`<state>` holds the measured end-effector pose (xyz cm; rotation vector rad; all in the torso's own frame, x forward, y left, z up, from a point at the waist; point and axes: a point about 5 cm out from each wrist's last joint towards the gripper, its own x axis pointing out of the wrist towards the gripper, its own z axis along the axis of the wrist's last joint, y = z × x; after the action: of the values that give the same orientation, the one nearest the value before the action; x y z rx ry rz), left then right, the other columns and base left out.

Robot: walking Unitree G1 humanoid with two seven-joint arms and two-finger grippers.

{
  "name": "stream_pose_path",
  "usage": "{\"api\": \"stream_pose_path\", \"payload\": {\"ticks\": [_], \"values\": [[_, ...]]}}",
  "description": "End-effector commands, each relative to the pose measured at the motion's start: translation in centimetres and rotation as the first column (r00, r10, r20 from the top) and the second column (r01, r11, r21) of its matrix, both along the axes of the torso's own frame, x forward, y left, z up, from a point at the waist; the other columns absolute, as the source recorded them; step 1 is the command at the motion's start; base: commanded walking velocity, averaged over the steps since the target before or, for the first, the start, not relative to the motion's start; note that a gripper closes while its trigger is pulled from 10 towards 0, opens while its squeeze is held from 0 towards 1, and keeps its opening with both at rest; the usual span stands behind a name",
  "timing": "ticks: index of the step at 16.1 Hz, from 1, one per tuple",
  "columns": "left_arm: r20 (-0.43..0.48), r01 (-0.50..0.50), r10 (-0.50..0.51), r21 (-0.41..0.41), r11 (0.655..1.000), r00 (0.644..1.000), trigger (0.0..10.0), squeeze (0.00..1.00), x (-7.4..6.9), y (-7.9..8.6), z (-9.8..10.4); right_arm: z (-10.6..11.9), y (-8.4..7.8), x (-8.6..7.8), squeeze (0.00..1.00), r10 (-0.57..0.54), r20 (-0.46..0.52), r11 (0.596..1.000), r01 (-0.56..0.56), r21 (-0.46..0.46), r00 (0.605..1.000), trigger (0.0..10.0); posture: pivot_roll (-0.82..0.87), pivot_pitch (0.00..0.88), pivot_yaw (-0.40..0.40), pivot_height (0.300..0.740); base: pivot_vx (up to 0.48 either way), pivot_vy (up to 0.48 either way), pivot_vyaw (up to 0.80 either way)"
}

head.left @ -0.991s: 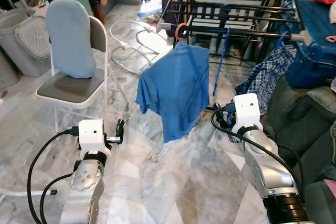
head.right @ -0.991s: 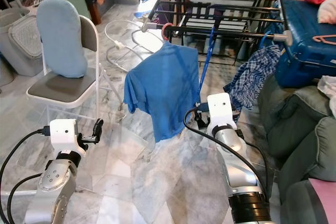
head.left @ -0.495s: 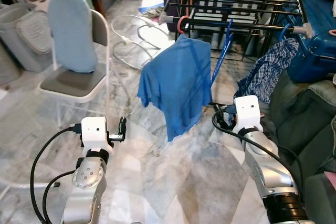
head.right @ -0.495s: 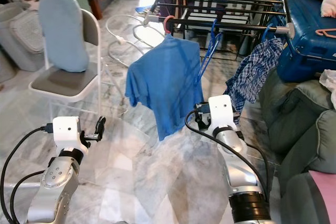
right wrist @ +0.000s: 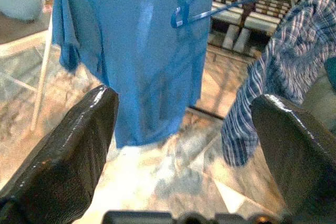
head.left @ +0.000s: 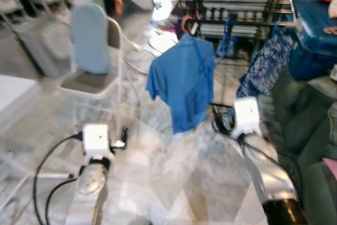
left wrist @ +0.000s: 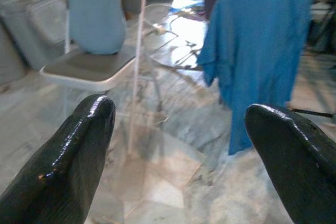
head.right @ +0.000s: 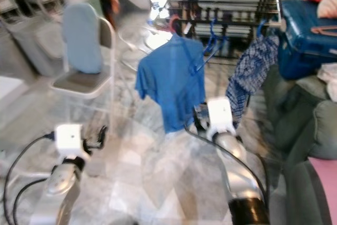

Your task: Hang hanger

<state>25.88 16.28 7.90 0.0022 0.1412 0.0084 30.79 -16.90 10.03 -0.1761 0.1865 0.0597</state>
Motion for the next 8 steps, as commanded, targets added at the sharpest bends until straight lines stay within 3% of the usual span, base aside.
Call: {"api": "stream_pose_path", "payload": {"ticks": [1,5,8], "values": [[0.023,0.005,-0.005,0.019,1.000,1.000,10.0,0.00,0.4,0.2,0.6,0.8,0.4,0.3,0.00,0.011,0.030,1.000,-0.012,0.010,0.999,10.0,-0.07,0.000,0.069,0.740,0.000,0.000,0.00],[0.021,-0.002,0.001,0.035,0.999,1.000,10.0,0.00,0.5,0.5,0.9,1.0,0.9,0.0,0.00,0.039,0.039,0.999,-0.040,0.036,0.998,10.0,-0.06,0.000,0.082,0.740,0.000,0.000,0.00],[0.031,-0.060,0.059,0.041,0.997,0.998,10.0,0.00,0.6,1.1,1.5,1.4,1.6,-0.5,0.00,0.098,0.053,0.994,-0.100,0.033,0.994,10.0,-0.06,0.000,0.084,0.740,0.000,0.000,0.80]]}}
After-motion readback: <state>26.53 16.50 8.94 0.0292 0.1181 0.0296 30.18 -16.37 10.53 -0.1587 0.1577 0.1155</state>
